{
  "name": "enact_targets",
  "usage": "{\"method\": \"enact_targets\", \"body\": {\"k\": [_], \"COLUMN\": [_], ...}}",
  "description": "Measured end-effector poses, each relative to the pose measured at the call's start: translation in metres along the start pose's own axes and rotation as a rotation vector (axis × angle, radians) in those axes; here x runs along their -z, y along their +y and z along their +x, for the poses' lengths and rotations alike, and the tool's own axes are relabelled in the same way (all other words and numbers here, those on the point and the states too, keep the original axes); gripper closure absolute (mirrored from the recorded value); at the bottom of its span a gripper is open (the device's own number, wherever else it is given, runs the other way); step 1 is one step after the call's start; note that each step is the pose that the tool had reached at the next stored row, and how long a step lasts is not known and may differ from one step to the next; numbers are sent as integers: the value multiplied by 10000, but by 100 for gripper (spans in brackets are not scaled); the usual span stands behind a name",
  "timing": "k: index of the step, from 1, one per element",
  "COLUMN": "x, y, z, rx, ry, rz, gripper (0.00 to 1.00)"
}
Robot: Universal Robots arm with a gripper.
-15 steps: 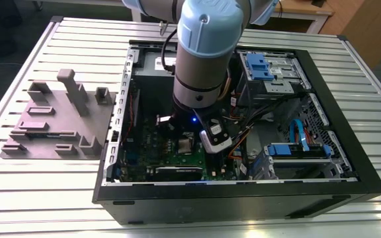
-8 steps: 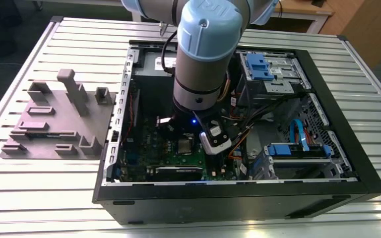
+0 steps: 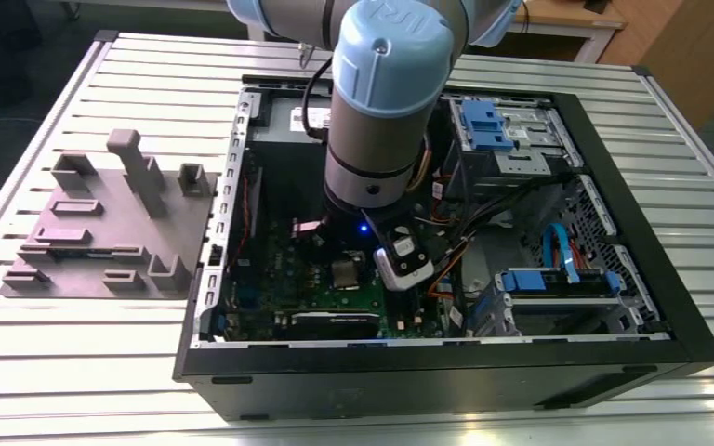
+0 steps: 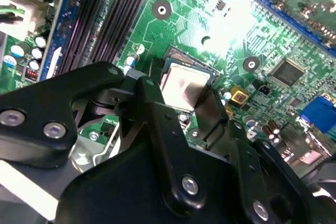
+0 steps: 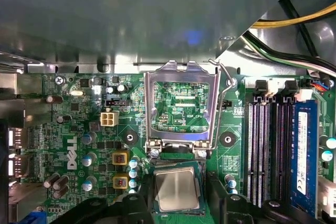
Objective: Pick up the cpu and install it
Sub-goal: 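Place the cpu into insertion slot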
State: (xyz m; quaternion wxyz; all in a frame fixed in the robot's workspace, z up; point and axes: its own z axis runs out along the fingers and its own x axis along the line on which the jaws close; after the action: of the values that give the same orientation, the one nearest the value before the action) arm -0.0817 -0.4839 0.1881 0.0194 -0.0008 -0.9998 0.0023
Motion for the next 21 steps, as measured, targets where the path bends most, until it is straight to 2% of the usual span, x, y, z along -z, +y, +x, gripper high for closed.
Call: {"method": "enact_targets", "body": {"k": [5, 6, 13, 21], "x": [1, 9, 90, 57], "y": [0, 0, -1, -1], "z": [-10, -12, -13, -17], "rx": [9, 8, 6, 6], "ry": [5, 21, 91, 97], "rz": [-5, -12, -12, -12], "gripper": [48, 53, 53, 53]}}
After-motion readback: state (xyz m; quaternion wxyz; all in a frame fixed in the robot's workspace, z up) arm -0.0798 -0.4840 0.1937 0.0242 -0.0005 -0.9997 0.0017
